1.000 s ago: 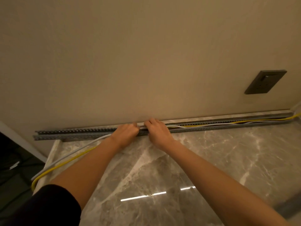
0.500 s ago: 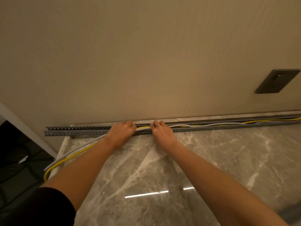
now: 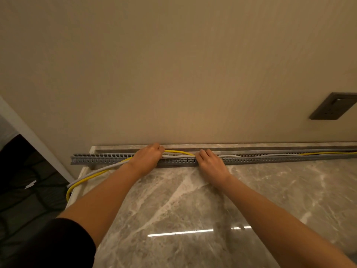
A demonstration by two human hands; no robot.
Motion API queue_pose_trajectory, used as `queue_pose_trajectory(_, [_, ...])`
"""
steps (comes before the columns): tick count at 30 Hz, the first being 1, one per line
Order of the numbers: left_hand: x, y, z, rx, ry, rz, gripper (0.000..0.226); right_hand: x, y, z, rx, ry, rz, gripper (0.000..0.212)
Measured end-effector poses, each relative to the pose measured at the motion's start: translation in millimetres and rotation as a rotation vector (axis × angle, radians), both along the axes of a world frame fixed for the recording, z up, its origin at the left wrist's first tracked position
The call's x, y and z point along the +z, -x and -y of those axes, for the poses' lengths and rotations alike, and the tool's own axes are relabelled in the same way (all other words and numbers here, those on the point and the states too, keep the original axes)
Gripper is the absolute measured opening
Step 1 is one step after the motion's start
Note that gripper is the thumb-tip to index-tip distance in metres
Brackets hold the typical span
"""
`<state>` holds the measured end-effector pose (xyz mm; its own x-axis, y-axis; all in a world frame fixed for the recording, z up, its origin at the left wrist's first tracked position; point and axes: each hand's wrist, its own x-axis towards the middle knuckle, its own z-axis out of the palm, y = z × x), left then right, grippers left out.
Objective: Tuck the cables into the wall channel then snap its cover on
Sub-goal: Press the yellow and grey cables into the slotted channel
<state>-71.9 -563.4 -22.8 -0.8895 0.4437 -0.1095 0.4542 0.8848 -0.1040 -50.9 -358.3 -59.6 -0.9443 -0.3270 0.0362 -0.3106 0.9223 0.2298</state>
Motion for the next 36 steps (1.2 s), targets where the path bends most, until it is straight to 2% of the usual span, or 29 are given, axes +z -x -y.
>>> queue_pose_trajectory(3, [-3, -1, 2, 0.008, -0.152, 0.040, 0.031, 2, -8, 3, 0.038, -0.016, -0.099, 0.020])
queue_pose_trajectory(5, [-5, -1, 3, -0.028, -0.233, 0.041, 0.038, 2, -11, 8, 0.016, -0.007, -0.097, 0.018])
queue_pose_trajectory(9, [-7, 0, -2, -0.048, -0.298, 0.059, 0.032, 5, -15, 14, -0.027, 0.052, -0.040, 0.040])
queue_pose_trajectory(12, [-6, 0, -7, 0.019, -0.408, 0.106, 0.024, 8, -14, 14, -0.019, 0.091, -0.020, 0.040])
queue_pose_trajectory(15, [-7, -2, -11, 0.142, -0.543, 0.127, 0.005, 8, -10, 18, 0.052, 0.077, -0.054, 0.059])
queue_pose_trajectory(18, [-5, 0, -14, 0.253, -0.608, 0.146, 0.034, 10, -8, 30, 0.091, 0.069, -0.073, 0.041])
queue_pose_trajectory(20, [-3, 2, -17, 0.310, -0.596, 0.142, 0.033, 16, -8, 36, 0.048, 0.122, -0.061, 0.035])
queue_pose_trajectory(22, [-3, 4, -21, 0.350, -0.544, 0.113, 0.021, 20, -5, 37, 0.018, 0.155, 0.026, 0.041])
queue_pose_trajectory(25, [0, 6, -25, 0.413, -0.502, 0.097, 0.022, 23, -1, 36, -0.025, 0.096, 0.133, 0.046])
queue_pose_trajectory(32, [8, 6, -6, 0.400, -0.579, 0.223, 0.023, 24, -3, 51, -0.097, 0.242, 0.074, 0.031])
queue_pose_trajectory(36, [12, 2, 21, 0.357, -0.472, 0.138, 0.020, 23, -2, 75, 0.023, 0.285, 0.034, 0.028])
